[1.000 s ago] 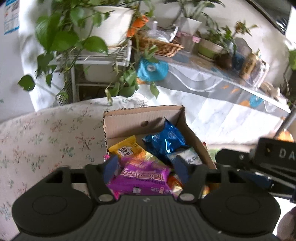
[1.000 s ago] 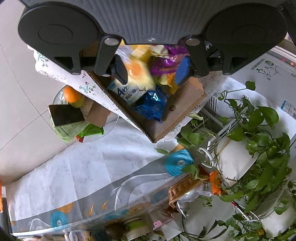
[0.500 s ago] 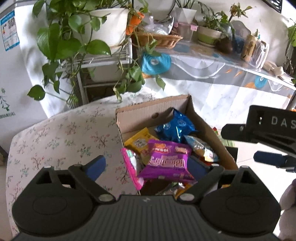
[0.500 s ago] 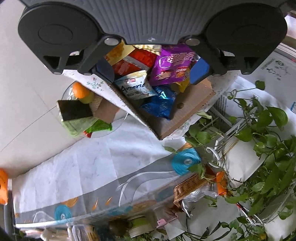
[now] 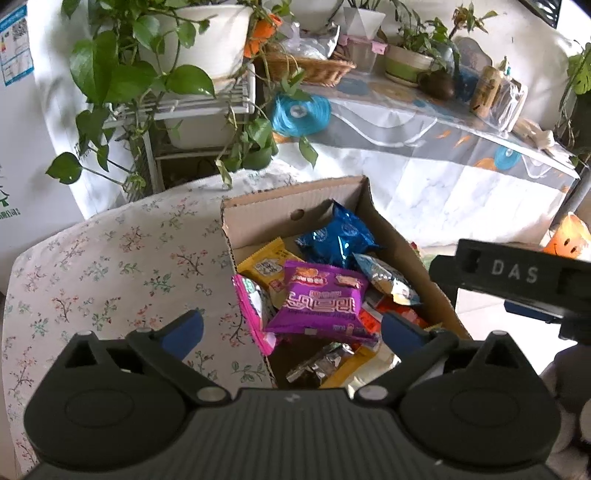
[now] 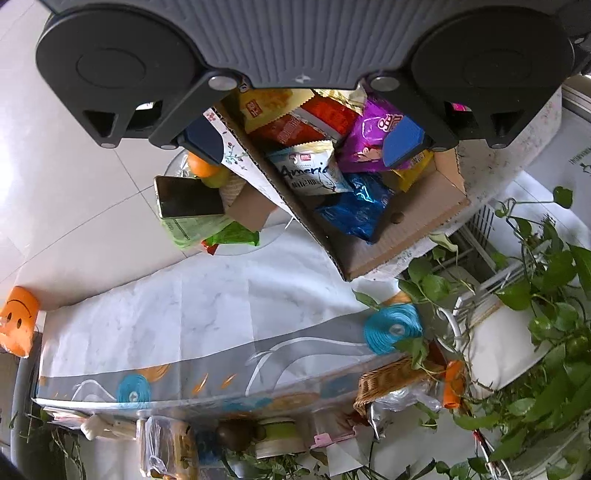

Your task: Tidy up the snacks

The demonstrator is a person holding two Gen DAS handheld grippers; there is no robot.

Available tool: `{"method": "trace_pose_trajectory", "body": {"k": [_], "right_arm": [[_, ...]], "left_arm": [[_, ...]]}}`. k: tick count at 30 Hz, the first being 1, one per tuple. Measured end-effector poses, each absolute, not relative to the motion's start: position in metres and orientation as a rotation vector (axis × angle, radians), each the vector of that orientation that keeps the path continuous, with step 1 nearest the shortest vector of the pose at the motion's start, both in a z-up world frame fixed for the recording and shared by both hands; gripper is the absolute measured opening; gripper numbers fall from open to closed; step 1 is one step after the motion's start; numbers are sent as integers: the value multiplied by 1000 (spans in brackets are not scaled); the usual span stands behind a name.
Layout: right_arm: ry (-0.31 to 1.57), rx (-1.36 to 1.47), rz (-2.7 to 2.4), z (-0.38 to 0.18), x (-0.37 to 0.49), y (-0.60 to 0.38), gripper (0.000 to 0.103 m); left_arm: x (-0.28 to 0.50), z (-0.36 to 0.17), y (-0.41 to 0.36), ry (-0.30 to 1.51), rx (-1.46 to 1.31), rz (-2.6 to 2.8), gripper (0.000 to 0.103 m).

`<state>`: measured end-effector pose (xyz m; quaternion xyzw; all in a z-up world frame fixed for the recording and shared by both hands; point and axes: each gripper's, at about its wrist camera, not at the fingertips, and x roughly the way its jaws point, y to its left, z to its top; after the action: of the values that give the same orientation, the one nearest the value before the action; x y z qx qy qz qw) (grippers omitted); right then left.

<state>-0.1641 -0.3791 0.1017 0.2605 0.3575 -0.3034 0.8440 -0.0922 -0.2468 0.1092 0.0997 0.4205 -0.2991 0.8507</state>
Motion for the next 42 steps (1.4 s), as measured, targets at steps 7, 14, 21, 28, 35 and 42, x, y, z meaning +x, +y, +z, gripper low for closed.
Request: {"method": "trace_pose_trajectory", "body": {"k": [7, 14, 21, 28, 35, 42], "right_arm": [[770, 511, -658, 101, -164, -369, 96], [764, 485, -702, 103, -170, -364, 101], [784, 484, -743, 98, -174, -364, 101], [820, 403, -734, 95, -165, -358, 101], [849, 341, -715, 93, -162, -356, 101], [856, 381, -686, 93, -161, -357, 101]], "left_arm": [[-82, 112, -246, 880, 232, -581, 102], [-73, 105, -242, 937, 241, -550, 102], [-66, 104, -235, 969, 198, -511, 102], [-65, 101, -235, 969, 203, -490, 101], [-64, 96, -236, 972, 214, -455, 101], [-63, 91, -236, 983, 230, -442, 101]]}}
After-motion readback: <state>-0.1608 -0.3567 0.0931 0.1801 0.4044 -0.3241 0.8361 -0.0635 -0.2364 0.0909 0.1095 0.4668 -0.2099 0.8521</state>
